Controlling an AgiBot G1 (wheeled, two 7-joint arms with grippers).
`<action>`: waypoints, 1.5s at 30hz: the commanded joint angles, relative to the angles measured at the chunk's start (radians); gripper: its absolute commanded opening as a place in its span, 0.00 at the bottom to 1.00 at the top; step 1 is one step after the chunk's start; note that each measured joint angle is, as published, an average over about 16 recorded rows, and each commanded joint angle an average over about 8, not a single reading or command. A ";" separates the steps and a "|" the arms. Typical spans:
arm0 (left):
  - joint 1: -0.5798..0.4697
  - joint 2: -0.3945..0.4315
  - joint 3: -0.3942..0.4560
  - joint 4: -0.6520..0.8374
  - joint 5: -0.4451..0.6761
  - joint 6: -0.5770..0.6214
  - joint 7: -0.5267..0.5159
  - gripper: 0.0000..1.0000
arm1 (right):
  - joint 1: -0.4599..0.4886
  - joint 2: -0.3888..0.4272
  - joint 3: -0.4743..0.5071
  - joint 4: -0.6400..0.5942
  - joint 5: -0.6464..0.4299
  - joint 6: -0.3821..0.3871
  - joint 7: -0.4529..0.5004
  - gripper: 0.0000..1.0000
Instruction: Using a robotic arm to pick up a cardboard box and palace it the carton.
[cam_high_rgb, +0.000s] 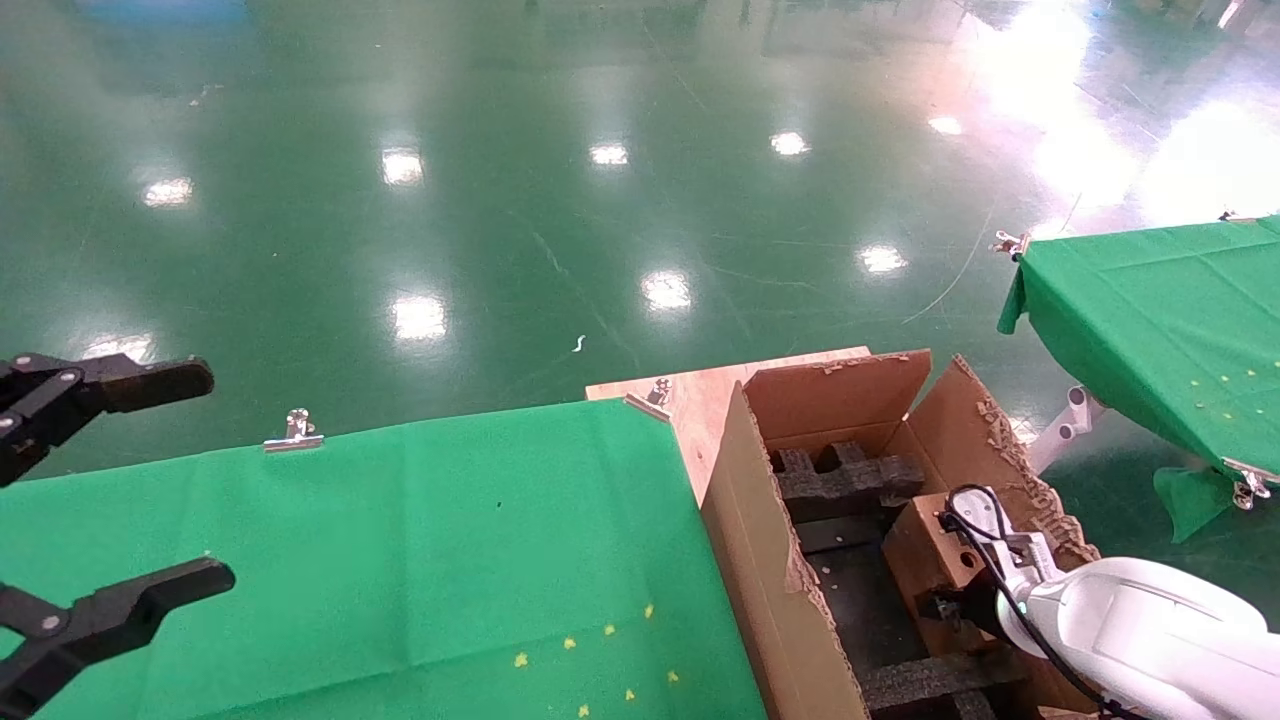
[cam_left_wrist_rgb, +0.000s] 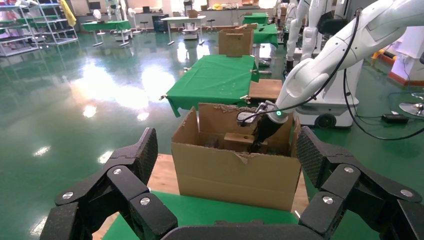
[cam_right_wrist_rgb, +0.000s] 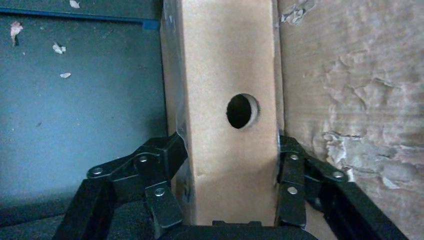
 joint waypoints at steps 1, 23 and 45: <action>0.000 0.000 0.000 0.000 0.000 0.000 0.000 1.00 | 0.003 0.002 0.002 0.003 -0.003 0.001 0.001 1.00; 0.000 0.000 0.000 0.000 0.000 0.000 0.000 1.00 | 0.160 0.056 0.069 0.112 -0.056 0.088 -0.075 1.00; 0.000 0.000 0.000 0.000 0.000 0.000 0.000 1.00 | 0.428 0.033 0.008 0.137 0.328 0.422 -0.445 1.00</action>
